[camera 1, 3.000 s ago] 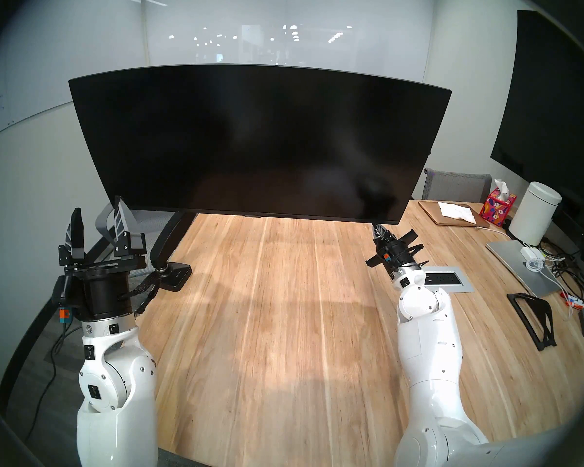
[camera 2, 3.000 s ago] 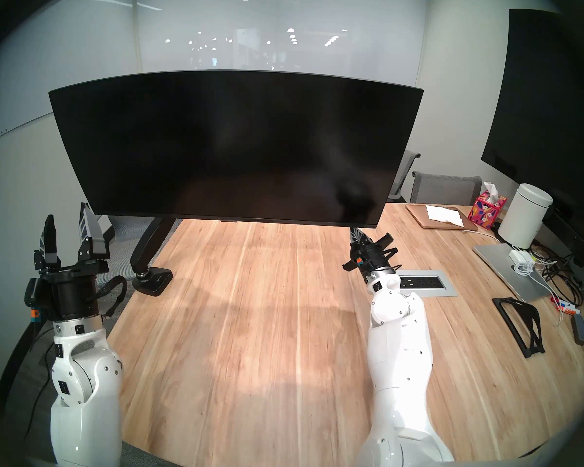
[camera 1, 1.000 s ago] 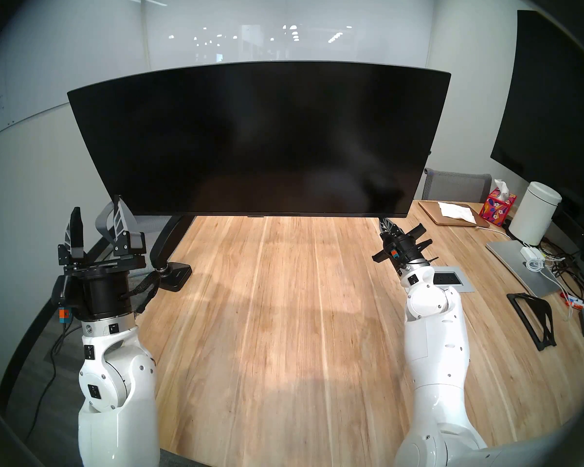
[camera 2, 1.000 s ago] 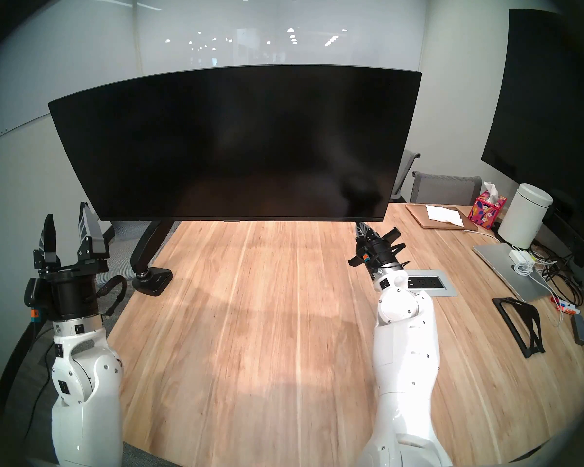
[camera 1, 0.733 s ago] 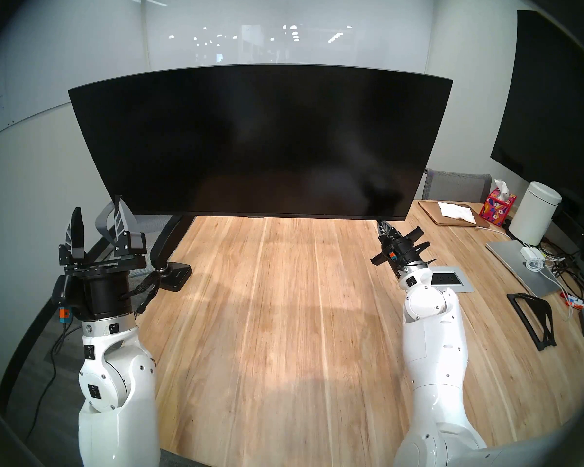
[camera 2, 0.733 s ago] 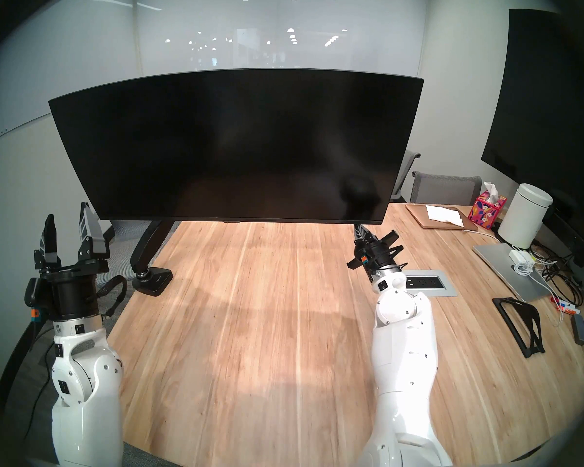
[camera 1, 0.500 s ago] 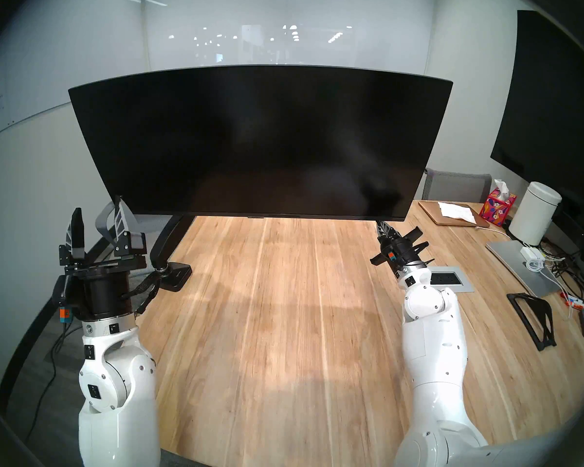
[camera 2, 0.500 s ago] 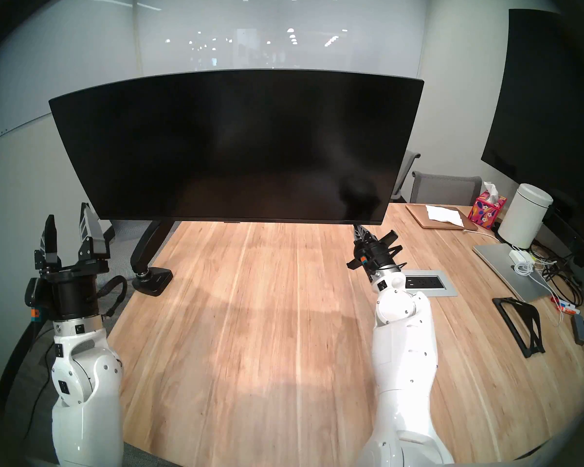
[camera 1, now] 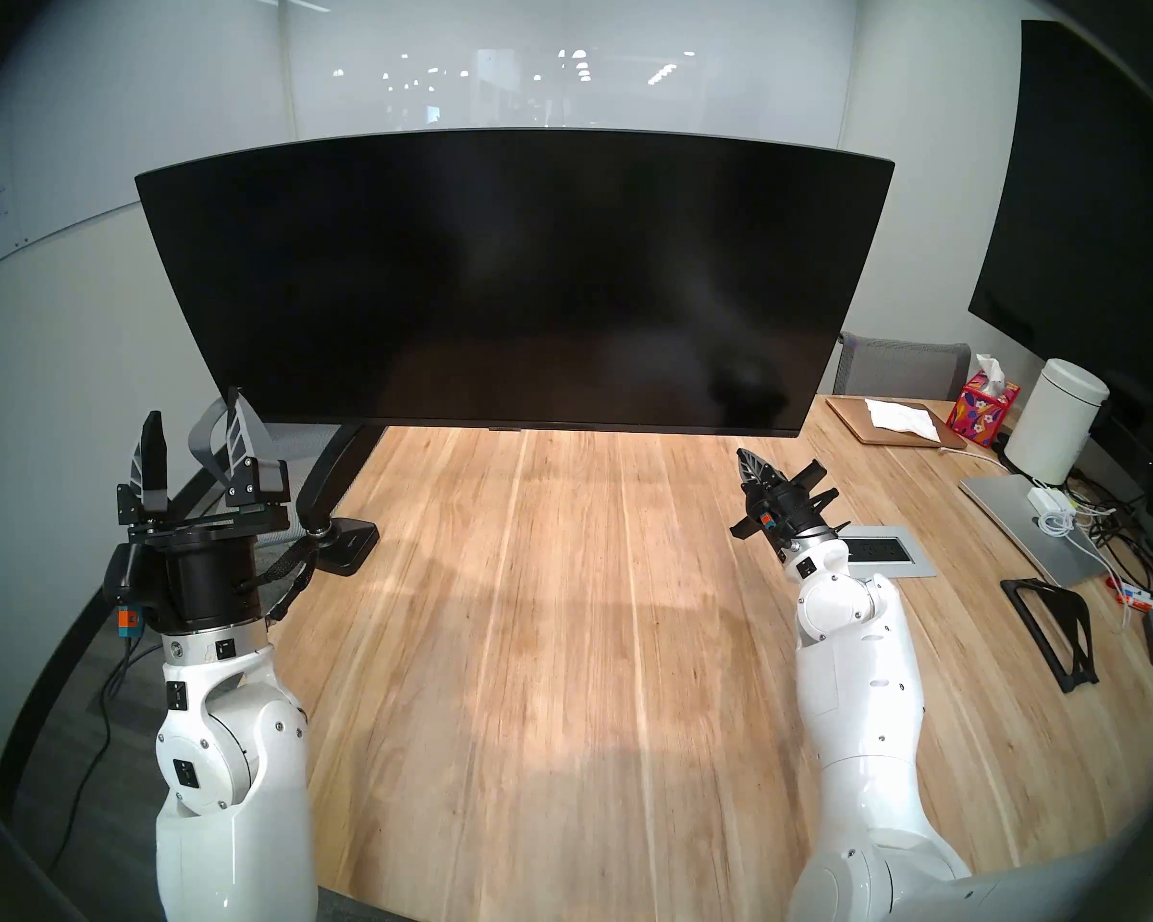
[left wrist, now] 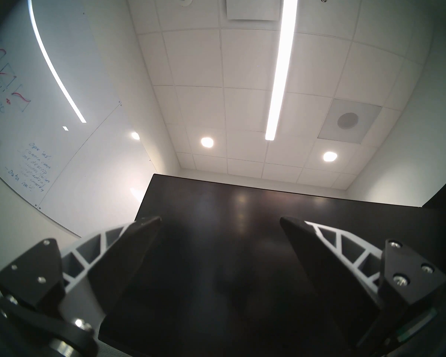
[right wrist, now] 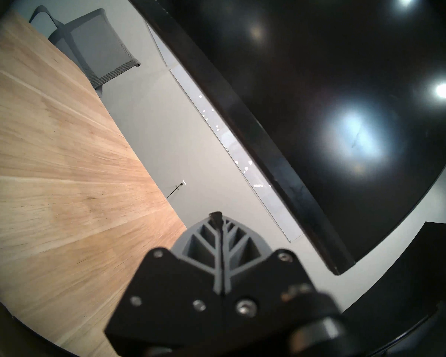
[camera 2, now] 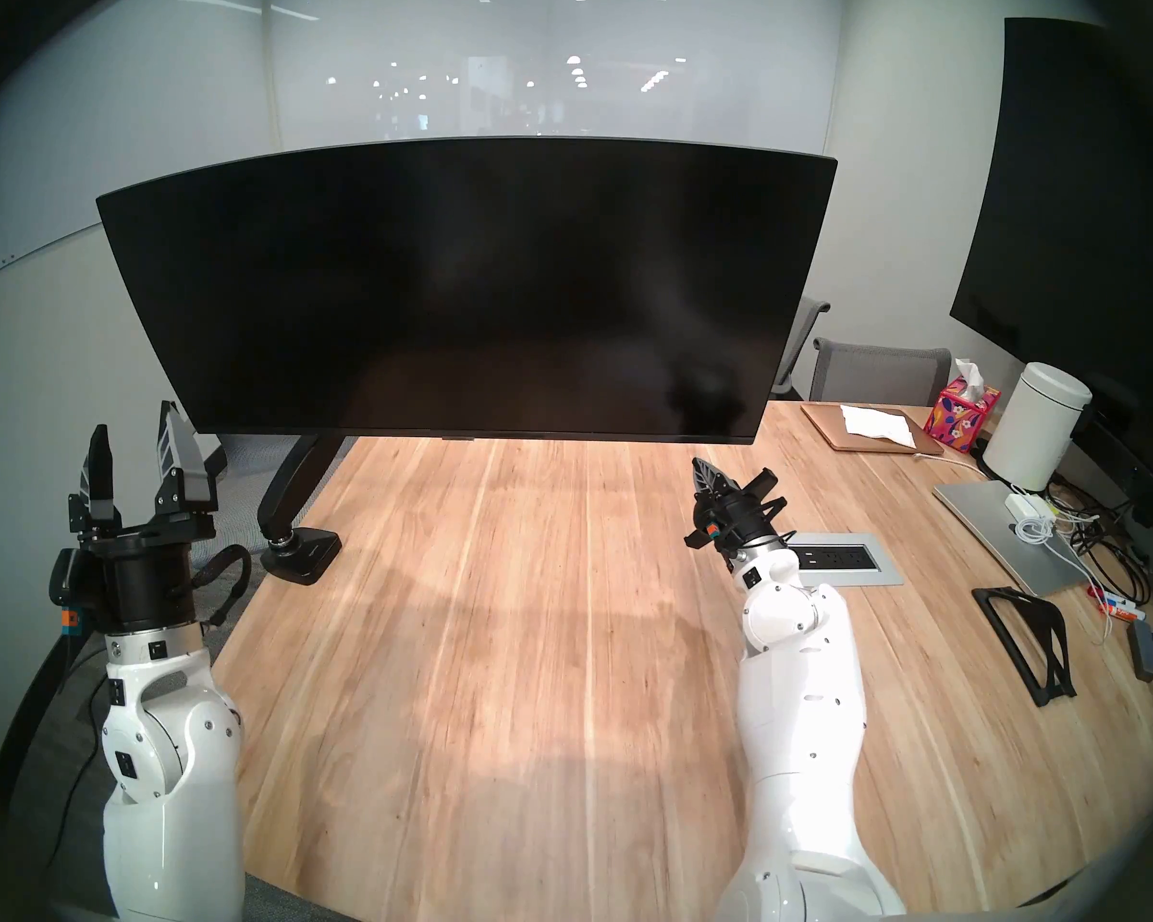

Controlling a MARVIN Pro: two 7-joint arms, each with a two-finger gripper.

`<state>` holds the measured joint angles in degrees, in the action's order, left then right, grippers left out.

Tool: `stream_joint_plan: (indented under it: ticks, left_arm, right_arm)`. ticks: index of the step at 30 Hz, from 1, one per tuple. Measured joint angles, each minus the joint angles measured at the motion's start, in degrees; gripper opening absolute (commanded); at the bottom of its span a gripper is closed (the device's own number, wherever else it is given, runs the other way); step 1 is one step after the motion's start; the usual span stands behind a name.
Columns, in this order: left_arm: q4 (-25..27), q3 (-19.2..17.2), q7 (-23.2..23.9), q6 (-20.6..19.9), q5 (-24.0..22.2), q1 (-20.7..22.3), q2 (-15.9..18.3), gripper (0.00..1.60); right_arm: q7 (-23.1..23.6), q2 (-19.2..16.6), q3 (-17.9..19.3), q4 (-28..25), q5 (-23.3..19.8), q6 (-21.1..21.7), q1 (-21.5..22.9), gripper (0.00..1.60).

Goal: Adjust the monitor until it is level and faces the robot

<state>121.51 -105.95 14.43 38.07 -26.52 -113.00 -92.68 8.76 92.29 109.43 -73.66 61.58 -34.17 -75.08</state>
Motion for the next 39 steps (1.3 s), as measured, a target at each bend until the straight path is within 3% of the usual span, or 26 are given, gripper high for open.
stream_joint_plan:
  ticks: [9, 18, 28, 39]
  left_arm:
    - [0.00, -0.11, 0.25, -0.07, -0.01, 0.06, -0.24, 1.60]
    - [0.00, -0.24, 0.53, -0.11, -0.02, 0.14, -0.47, 1.60]
    - [0.00, -0.37, 0.84, -0.17, -0.03, 0.23, -0.74, 1.60]
    - [0.00, -0.48, 1.12, -0.26, -0.04, 0.31, -1.01, 1.60]
  right_arm:
    - [0.21, -0.87, -0.37, -1.71, 1.08, -3.59, -3.94, 0.00]
    - [2.67, -1.25, -0.58, -7.85, -1.23, -8.94, -9.16, 0.00]
    - [6.69, -0.96, -0.95, -15.35, -6.14, -13.31, -14.70, 0.00]
    - [10.47, -0.80, -0.87, -20.10, -13.55, -15.93, -18.64, 0.00]
